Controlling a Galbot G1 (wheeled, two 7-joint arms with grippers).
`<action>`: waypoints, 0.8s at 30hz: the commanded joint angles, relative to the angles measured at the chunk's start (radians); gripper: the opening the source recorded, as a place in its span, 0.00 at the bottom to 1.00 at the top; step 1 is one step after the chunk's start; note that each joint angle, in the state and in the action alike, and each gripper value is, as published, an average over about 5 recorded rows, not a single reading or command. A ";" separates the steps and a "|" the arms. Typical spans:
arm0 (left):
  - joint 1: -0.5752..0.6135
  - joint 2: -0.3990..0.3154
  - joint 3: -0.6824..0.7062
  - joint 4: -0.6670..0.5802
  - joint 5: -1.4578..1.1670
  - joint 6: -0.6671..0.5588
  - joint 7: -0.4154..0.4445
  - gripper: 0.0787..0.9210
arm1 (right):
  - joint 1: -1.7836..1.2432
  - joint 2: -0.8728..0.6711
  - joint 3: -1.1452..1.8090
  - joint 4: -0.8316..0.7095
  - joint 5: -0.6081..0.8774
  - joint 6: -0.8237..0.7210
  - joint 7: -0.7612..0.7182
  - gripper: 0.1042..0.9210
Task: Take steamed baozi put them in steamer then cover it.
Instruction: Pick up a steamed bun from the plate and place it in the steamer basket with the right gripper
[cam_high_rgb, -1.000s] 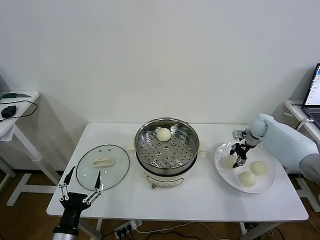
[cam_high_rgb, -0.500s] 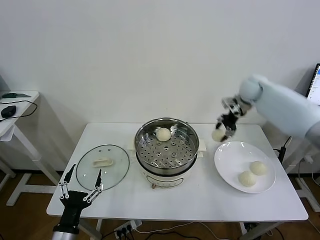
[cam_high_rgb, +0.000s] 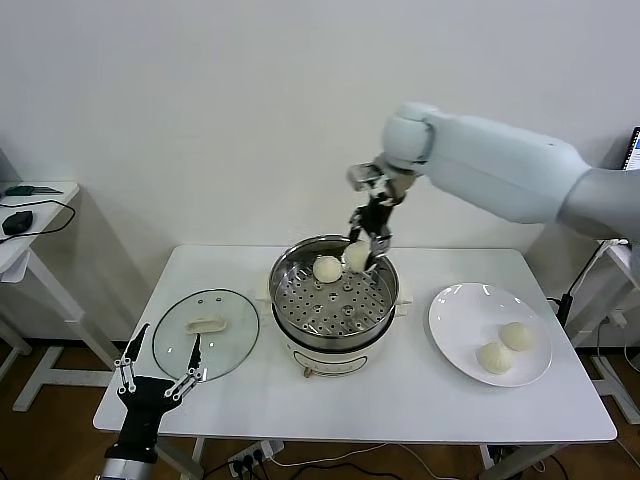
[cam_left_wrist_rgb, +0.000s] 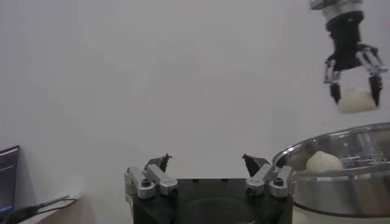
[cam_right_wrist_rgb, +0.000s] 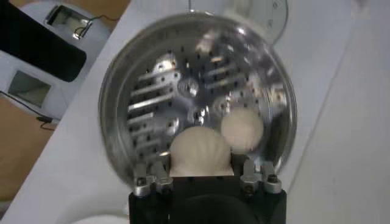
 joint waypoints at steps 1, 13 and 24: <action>-0.002 0.001 -0.001 0.000 0.000 0.000 0.000 0.88 | -0.015 0.163 -0.106 0.024 0.090 -0.076 0.106 0.66; 0.004 0.001 -0.006 -0.004 0.000 0.002 -0.003 0.88 | -0.109 0.223 -0.113 -0.067 0.073 -0.081 0.172 0.65; 0.004 0.001 -0.009 0.000 -0.001 0.001 -0.005 0.88 | -0.145 0.243 -0.104 -0.106 0.062 -0.078 0.191 0.65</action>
